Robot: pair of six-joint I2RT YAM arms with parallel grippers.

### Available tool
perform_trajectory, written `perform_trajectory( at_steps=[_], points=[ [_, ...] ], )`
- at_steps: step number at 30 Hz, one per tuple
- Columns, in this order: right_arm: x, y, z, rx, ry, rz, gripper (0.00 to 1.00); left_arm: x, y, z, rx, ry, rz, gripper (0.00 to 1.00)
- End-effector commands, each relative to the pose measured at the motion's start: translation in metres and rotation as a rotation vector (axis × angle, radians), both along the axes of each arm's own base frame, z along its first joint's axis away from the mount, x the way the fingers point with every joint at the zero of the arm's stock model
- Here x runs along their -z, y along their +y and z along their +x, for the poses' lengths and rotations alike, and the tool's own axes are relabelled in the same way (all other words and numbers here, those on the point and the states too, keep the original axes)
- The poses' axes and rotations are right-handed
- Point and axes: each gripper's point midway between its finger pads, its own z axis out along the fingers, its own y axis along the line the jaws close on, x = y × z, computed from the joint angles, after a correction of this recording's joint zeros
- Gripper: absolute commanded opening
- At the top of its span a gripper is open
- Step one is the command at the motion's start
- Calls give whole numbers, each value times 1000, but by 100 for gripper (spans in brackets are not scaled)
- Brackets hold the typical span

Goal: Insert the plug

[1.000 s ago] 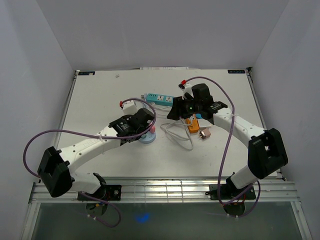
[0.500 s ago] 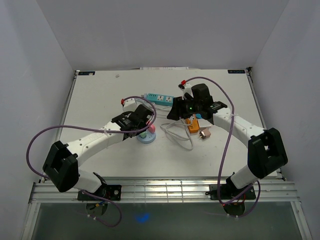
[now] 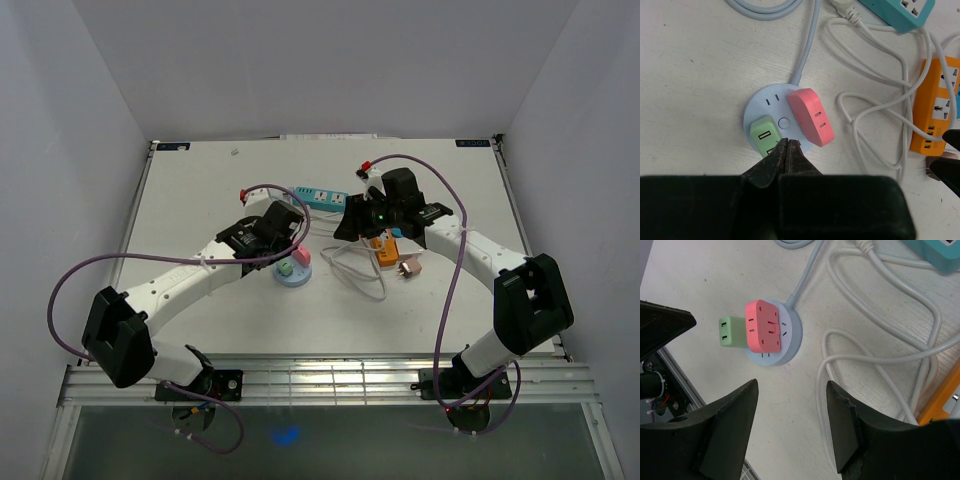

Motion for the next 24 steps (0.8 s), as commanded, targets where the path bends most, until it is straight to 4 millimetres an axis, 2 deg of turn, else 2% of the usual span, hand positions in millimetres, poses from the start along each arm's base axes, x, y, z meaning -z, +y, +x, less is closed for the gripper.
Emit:
perform_trajectory(
  at_steps=[1,3,4,7,8,11,13,16,19,22,24],
  points=[
    [-16,7,8,-16,-49,22,63,-8,1,-2,13,-8,-18,8],
    [-15,7,8,-15,-48,20,63,5,-1,-5,14,19,-20,7],
    [-14,6,8,-12,-46,18,63,20,0,-10,14,53,-12,7],
    [-13,5,6,-11,-45,16,63,40,-1,-12,6,72,-19,6],
    [-12,5,6,-10,-45,14,62,55,-1,-13,5,88,-22,6],
    [-11,4,5,-8,-45,11,62,80,1,-13,-4,128,0,5],
    [-10,2,5,-6,-46,9,62,86,0,-13,-8,145,5,3],
    [-12,2,5,-3,-50,8,62,80,-3,-10,0,134,-3,2],
    [-13,2,5,-2,-52,10,63,63,-3,-6,5,92,-14,2],
    [-14,3,6,-5,-51,11,63,42,-2,-4,18,55,-20,8],
    [-14,4,5,-8,-50,11,63,31,0,-3,19,36,-18,19]
  ],
)
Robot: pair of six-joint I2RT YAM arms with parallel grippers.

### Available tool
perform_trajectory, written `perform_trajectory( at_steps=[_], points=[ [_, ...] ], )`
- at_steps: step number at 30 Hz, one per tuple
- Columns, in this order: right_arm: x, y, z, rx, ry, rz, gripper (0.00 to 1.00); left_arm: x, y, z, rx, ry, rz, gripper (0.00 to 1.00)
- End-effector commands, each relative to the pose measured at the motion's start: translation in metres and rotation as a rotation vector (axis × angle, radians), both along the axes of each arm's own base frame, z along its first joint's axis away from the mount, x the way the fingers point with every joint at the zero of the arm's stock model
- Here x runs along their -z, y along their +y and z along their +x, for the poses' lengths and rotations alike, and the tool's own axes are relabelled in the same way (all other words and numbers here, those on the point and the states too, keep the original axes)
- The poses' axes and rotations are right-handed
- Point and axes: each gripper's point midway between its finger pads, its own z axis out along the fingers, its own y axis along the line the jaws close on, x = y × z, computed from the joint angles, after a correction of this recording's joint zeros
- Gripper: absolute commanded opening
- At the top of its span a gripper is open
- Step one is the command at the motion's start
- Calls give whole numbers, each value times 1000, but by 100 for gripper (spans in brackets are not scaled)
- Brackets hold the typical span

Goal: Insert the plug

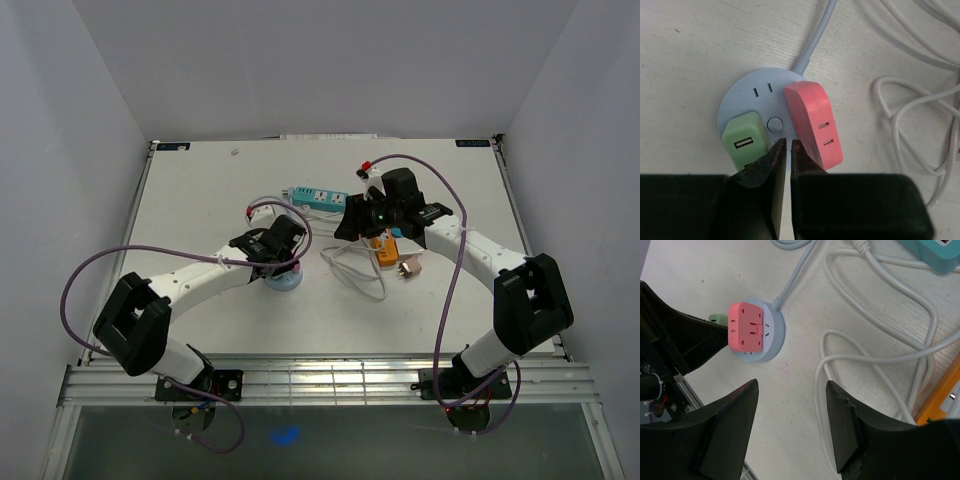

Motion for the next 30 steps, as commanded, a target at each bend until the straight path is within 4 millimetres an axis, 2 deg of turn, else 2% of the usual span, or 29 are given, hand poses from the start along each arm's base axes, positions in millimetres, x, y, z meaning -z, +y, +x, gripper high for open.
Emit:
perform_trajectory(
  at_steps=[1,3,4,8,12,13,16,22,24,30],
  points=[
    [-14,5,4,-17,-46,18,62,-50,1,8,9,-101,-38,23],
    [-14,5,3,-21,-45,21,63,-62,5,9,16,-124,-28,31],
    [-13,5,2,-22,-42,19,63,-73,5,10,21,-149,-39,33],
    [-11,3,1,-23,-37,13,63,-96,5,8,83,-184,-32,39],
    [-4,-1,6,-1,-40,-24,63,-114,-9,4,207,-225,-76,54],
    [0,-3,7,4,-35,-36,63,-120,-15,5,239,-250,-97,62],
    [3,-4,14,23,-31,-56,63,-125,-32,5,332,-259,-133,68],
    [4,-20,31,95,-24,-81,63,-107,-70,11,434,-182,-182,68],
    [5,-29,38,131,-13,-97,63,-97,-75,12,435,-163,-168,71],
    [12,-62,62,241,9,-127,63,-78,-94,-6,470,-124,-131,77]
  ],
)
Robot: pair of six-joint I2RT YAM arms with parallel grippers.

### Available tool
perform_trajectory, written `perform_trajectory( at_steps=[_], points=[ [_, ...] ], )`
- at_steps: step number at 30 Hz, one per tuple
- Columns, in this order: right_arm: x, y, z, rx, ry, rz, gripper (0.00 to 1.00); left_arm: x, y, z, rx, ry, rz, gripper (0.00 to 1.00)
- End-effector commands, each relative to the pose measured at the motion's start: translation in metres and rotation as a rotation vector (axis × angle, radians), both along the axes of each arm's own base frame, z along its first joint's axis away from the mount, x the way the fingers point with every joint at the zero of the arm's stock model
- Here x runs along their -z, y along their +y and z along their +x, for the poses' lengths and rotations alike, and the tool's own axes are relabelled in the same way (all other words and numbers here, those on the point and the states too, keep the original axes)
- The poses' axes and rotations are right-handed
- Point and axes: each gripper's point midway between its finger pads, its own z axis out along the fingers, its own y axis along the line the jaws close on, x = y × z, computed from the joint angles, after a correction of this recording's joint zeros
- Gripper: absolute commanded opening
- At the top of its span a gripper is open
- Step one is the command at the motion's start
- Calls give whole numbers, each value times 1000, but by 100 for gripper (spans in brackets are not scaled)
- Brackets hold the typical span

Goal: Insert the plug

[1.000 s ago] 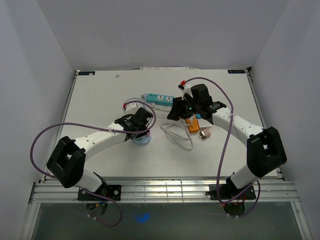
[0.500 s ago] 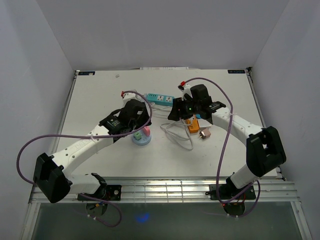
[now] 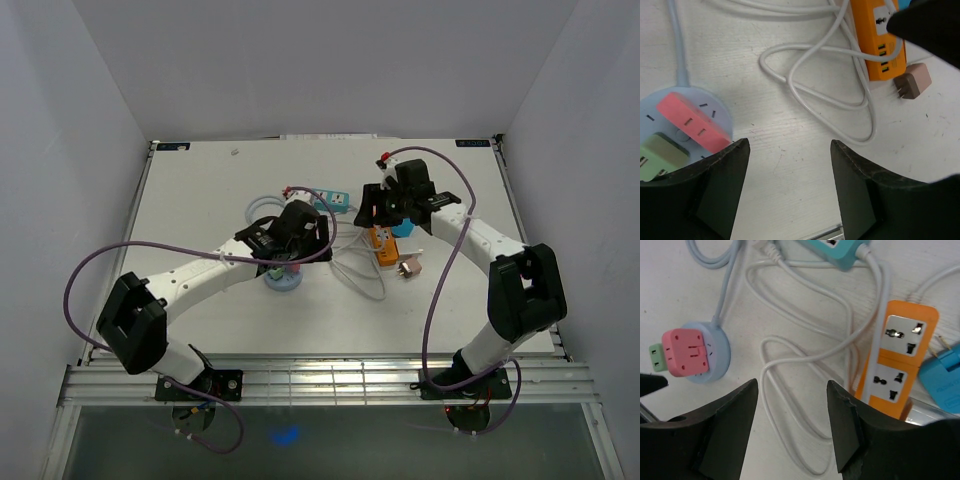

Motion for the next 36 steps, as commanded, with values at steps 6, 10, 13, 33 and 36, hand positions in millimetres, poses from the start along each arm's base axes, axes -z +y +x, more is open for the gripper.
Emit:
perform_trajectory(
  at_steps=[6,10,13,33,36],
  points=[
    [-13,-35,39,114,-20,8,63,24,-36,-32,84,51,-24,76],
    [-15,-36,41,120,-25,11,63,53,-32,-31,69,94,11,76],
    [-14,-36,41,118,-24,11,63,75,-27,-30,55,132,72,76],
    [2,-38,43,119,4,4,63,122,126,67,-333,207,112,75],
    [6,-35,44,108,11,7,63,116,151,87,-401,196,117,75]
  ],
)
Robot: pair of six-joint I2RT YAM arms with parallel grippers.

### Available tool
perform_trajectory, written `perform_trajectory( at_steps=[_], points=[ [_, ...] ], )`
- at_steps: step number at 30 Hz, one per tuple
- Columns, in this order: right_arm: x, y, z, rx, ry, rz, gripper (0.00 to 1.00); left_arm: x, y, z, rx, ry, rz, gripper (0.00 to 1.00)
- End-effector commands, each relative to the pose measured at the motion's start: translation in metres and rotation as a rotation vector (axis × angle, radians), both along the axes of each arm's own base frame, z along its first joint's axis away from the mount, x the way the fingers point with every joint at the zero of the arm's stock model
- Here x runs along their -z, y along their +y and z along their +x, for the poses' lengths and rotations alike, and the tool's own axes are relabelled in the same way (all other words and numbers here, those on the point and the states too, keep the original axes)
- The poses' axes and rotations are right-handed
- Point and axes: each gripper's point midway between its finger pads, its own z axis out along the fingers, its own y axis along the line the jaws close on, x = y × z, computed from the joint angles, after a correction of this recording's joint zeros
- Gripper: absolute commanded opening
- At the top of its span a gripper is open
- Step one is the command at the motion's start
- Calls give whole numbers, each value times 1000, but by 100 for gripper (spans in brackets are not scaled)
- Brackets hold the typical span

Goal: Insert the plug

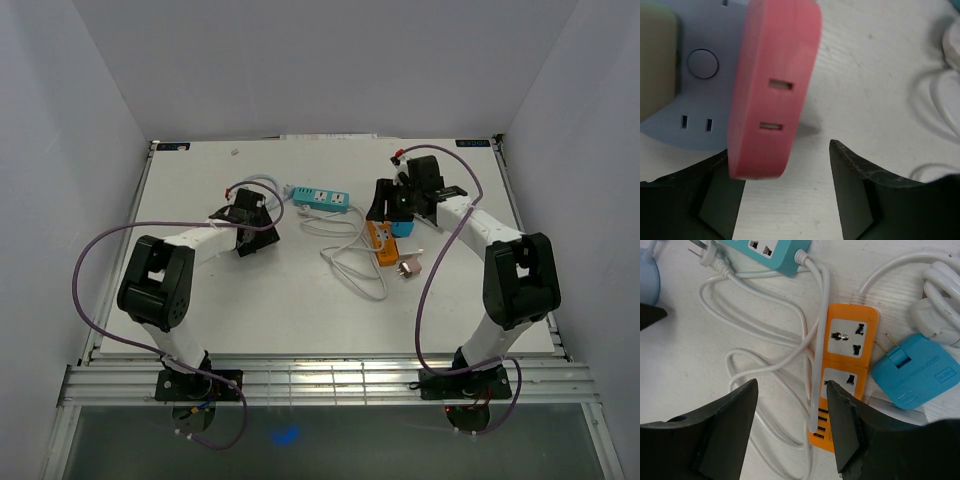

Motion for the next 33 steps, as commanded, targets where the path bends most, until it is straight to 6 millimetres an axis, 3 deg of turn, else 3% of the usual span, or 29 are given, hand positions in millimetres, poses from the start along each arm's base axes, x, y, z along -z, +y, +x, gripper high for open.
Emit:
perform_trajectory(
  at_steps=[1,5,7,8,9,13,14,15,16,17,19,20,21,23,26,33],
  points=[
    [-14,7,12,-18,-44,33,63,0,29,13,-48,13,42,75],
    [-20,17,20,-78,-79,51,65,-19,21,12,-42,-42,-20,76],
    [-12,27,26,-124,-84,34,70,-27,17,6,-23,-54,-49,78],
    [-22,34,35,-143,-118,33,73,-40,14,6,-11,-84,-72,79],
    [-12,36,41,-149,-104,20,75,-46,11,5,-3,-94,-89,81],
    [-12,53,69,-206,-146,-4,80,-72,2,-5,39,-127,-143,94],
    [0,60,72,-238,-130,-10,83,-85,-2,-4,56,-146,-161,96],
    [-14,65,85,-249,-173,-12,85,-91,-4,-5,69,-144,-174,97],
    [-13,68,91,-282,-195,-37,88,-90,-4,-10,74,-118,-167,98],
    [1,73,91,-313,-166,-47,89,-101,-7,-7,85,-130,-181,98],
    [-10,80,106,-358,-236,-78,91,-106,-8,-11,100,-116,-184,98],
    [0,84,108,-404,-256,-109,92,-113,-9,-10,105,-125,-189,98],
    [-4,87,113,-421,-281,-124,93,-116,-9,-12,111,-126,-187,98],
    [0,95,113,-475,-300,-146,93,-121,-8,-13,117,-128,-186,98],
    [24,110,108,-584,-312,-225,93,-126,-8,-14,132,-128,-186,98],
    [63,120,105,-681,-309,-394,93,-128,-7,-13,149,-122,-193,98]
  ],
)
